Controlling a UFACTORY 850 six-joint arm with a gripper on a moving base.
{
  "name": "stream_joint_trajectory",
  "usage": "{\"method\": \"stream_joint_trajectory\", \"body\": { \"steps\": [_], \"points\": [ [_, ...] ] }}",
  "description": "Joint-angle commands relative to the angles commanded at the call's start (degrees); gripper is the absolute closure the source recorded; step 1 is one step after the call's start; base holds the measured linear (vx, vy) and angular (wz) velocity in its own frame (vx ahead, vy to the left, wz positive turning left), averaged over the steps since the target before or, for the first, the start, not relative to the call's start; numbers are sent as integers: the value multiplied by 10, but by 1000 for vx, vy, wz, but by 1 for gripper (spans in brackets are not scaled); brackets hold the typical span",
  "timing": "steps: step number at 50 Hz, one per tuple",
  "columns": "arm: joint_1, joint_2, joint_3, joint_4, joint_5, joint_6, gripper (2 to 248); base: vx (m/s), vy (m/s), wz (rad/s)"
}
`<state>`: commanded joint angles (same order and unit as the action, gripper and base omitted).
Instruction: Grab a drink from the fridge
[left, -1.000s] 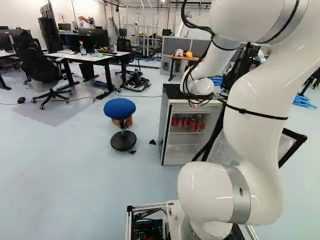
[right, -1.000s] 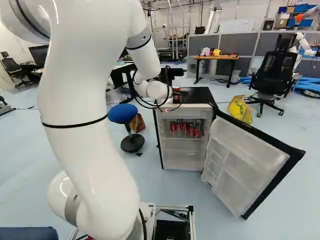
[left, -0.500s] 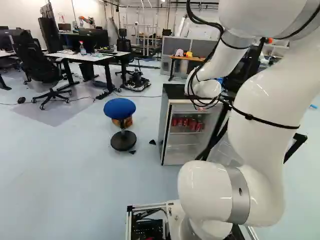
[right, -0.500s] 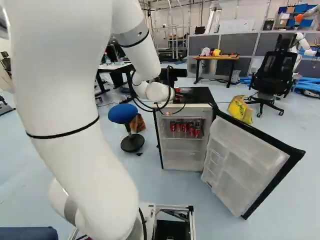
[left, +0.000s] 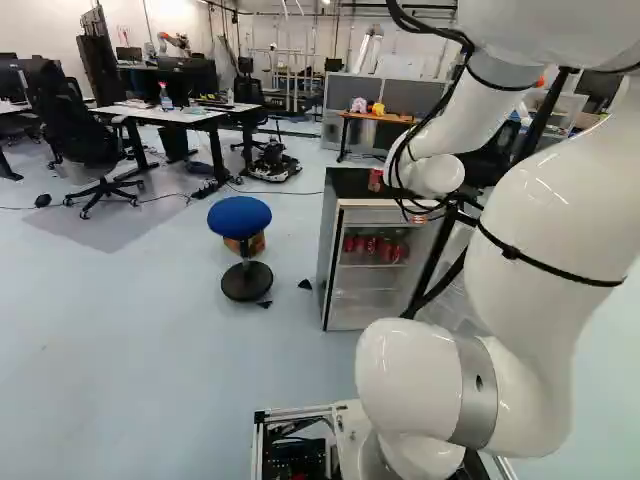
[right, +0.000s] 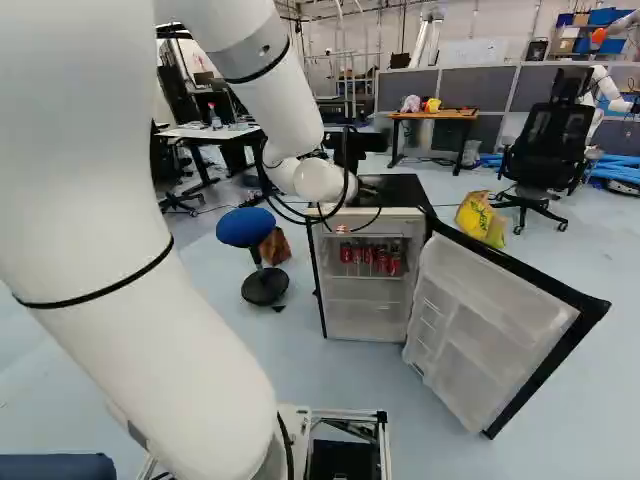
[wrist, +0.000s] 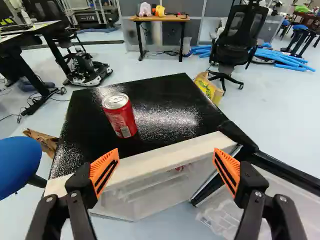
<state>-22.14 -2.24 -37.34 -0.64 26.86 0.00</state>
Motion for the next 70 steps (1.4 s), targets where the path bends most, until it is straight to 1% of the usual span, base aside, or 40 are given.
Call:
{"method": "stream_joint_trajectory", "body": {
  "steps": [22,34,51,70],
  "points": [
    [-45,39,9,-24,-82,0,3,0,0,0],
    [-71,54,7,-46,-130,0,3,0,0,0],
    [-106,70,-1,-80,-195,0,3,0,0,0],
    [-142,77,-22,-119,-269,0,3,0,0,0]
  ]
}}
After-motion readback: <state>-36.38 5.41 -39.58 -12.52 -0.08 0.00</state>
